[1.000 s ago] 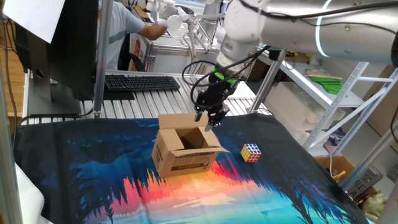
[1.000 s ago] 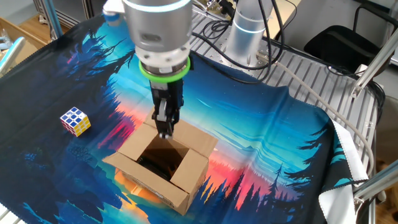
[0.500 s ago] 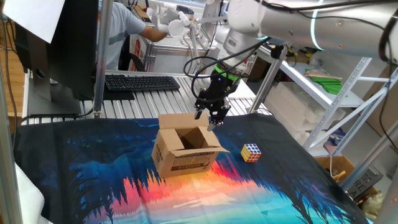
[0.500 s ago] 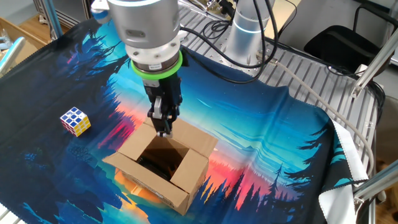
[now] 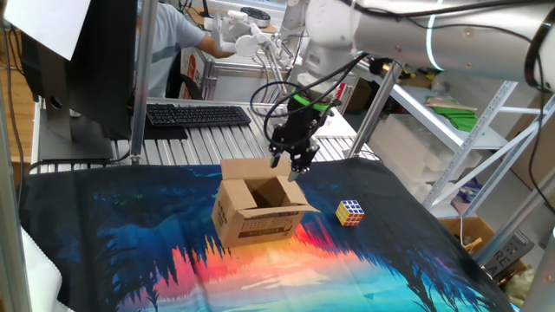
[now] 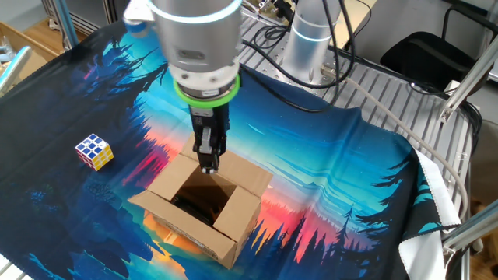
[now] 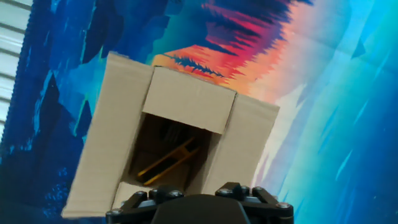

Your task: Cover the box

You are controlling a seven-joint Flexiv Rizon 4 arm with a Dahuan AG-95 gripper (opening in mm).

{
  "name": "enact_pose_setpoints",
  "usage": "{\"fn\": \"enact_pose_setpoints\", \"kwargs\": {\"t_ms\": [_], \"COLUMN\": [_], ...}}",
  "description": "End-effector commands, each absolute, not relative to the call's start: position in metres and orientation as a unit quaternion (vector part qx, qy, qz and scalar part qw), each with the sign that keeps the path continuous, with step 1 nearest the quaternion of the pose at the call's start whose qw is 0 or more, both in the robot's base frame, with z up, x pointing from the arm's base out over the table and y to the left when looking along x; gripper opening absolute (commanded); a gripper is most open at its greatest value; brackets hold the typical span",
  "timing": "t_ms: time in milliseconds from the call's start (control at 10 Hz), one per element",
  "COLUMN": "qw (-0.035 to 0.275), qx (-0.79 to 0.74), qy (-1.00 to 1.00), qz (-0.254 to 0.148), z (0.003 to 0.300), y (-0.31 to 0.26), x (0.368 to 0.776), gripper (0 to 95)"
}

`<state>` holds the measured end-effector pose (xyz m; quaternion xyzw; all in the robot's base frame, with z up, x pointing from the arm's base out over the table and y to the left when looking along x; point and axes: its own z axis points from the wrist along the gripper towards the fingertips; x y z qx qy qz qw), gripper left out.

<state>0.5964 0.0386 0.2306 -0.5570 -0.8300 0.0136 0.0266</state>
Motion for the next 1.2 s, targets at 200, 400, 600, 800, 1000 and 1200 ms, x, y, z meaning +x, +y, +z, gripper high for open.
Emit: {"fn": "enact_pose_setpoints", "kwargs": {"t_ms": [200,400,600,800,1000,1200], "qw": [0.016,0.036,0.037,0.036,0.039,0.036], "qx": [-0.720,-0.726,-0.729,-0.721,-0.718,-0.715], "qy": [-0.694,-0.687,-0.683,-0.692,-0.694,-0.698], "qz": [-0.012,-0.023,-0.023,-0.022,-0.028,-0.027], "z": [0.233,0.234,0.231,0.224,0.217,0.214], "y": [0.035,0.029,0.028,0.034,0.039,0.041], "x": [0.620,0.648,0.663,0.676,0.687,0.696], "gripper": [57.0,57.0,38.0,38.0,38.0,38.0]}}
